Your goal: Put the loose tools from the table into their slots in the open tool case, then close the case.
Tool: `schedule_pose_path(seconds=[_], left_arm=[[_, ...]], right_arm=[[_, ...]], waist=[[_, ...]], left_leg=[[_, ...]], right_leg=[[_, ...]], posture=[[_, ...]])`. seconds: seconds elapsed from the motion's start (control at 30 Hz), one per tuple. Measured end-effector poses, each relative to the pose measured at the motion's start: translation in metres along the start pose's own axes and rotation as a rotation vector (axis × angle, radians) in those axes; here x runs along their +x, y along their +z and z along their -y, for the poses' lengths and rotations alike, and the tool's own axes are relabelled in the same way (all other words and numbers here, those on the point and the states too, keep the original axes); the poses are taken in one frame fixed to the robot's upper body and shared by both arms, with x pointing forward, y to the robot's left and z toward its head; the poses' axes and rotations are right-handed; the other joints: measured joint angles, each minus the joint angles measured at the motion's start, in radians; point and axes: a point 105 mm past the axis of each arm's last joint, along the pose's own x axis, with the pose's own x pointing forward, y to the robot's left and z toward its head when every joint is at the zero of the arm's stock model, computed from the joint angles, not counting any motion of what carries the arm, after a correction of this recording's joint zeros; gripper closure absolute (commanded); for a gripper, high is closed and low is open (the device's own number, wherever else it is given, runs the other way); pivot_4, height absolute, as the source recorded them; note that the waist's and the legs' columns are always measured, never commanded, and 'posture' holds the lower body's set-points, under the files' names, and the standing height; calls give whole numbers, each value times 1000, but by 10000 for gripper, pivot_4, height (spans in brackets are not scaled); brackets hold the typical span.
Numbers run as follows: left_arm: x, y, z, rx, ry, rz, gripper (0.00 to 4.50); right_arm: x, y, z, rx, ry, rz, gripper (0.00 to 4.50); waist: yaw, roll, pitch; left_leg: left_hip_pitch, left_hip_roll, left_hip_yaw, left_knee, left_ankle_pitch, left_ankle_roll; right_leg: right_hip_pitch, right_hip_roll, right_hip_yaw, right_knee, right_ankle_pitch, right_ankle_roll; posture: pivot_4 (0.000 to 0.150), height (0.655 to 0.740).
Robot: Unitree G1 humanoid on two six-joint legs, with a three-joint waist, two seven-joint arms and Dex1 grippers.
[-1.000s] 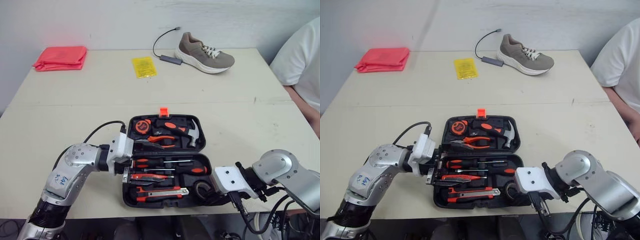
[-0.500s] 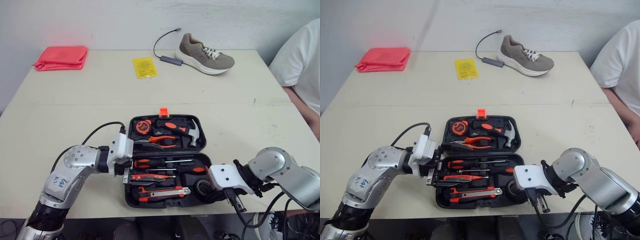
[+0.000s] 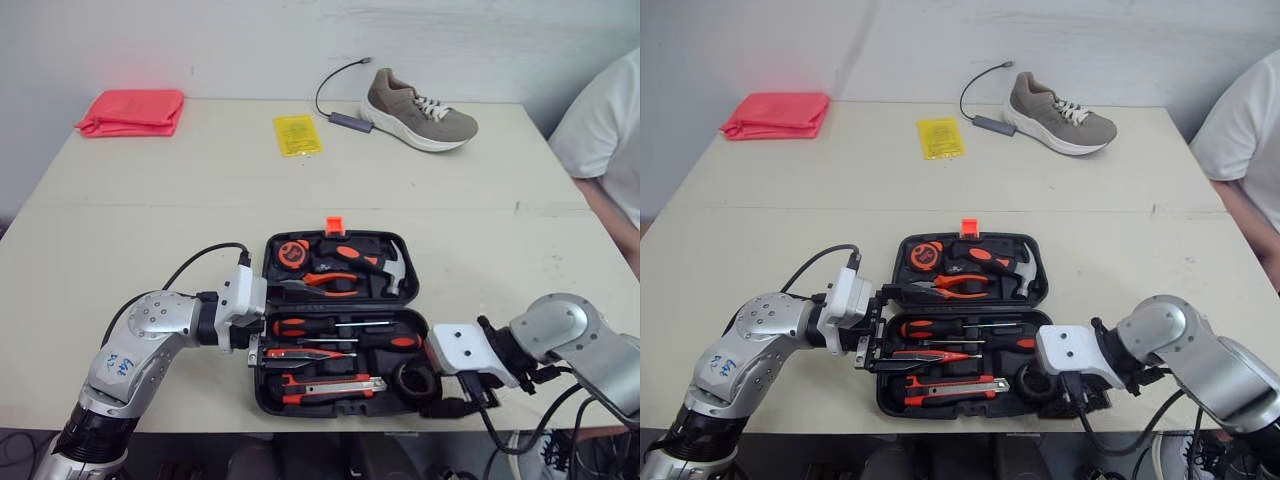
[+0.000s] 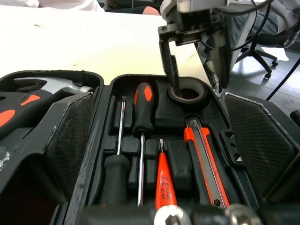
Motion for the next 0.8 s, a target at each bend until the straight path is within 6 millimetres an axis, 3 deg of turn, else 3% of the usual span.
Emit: schedule_pose_path(seconds=[0.13, 0.23, 0.33, 0.47, 0.5, 0.6, 0.8], left_arm=[[-3, -2, -1, -7, 13, -1, 0], [-5, -1, -2, -1, 19, 1, 0], [-5, -2, -2, -2, 19, 0, 0], [-7, -5, -4, -14, 28, 0, 0], [-8, -6, -5, -16, 29, -2, 0], [-8, -5, -5, -6, 25, -1, 0], [-7, -2, -6, 16, 11, 0, 0]], right_arm=[[-25, 11, -3, 21, -3, 42, 13406], [-31, 16, -4, 24, -19, 119, 13406], [-27, 23, -2, 15, -62, 283, 21514], [-11, 20, -5, 12, -114, 431, 42102], [-8, 19, -5, 0, -137, 449, 44469], [6, 8, -7, -13, -167, 459, 44469], [21, -38, 6, 29, -238, 384, 44469]], waist=[[0, 0, 0], [0, 0, 0], [1, -1, 0], [2, 0, 0], [2, 0, 0], [2, 0, 0], [2, 0, 0]], left_leg=[[0, 1, -1, 0, 0, 0], [0, 1, -2, -1, 0, 0], [-2, 0, -3, -1, 0, 0], [-3, 0, -3, 0, 0, 0], [-2, 0, -3, 0, 0, 0], [-2, -1, -3, 0, 0, 0], [-1, -1, -2, 1, 0, 0]], right_leg=[[0, 0, -1, 0, 0, 0], [0, 1, -1, -1, 0, 0], [0, 1, -1, -2, 0, 0], [0, 1, -1, -2, 1, 1], [0, 1, -1, -2, 1, 1], [1, 2, -1, -2, 1, 2], [1, 3, -1, -2, 1, 1]], posture=[[1500, 7400], [1500, 7400], [1500, 7400], [1500, 7400], [1500, 7400], [1500, 7400], [1500, 7400]])
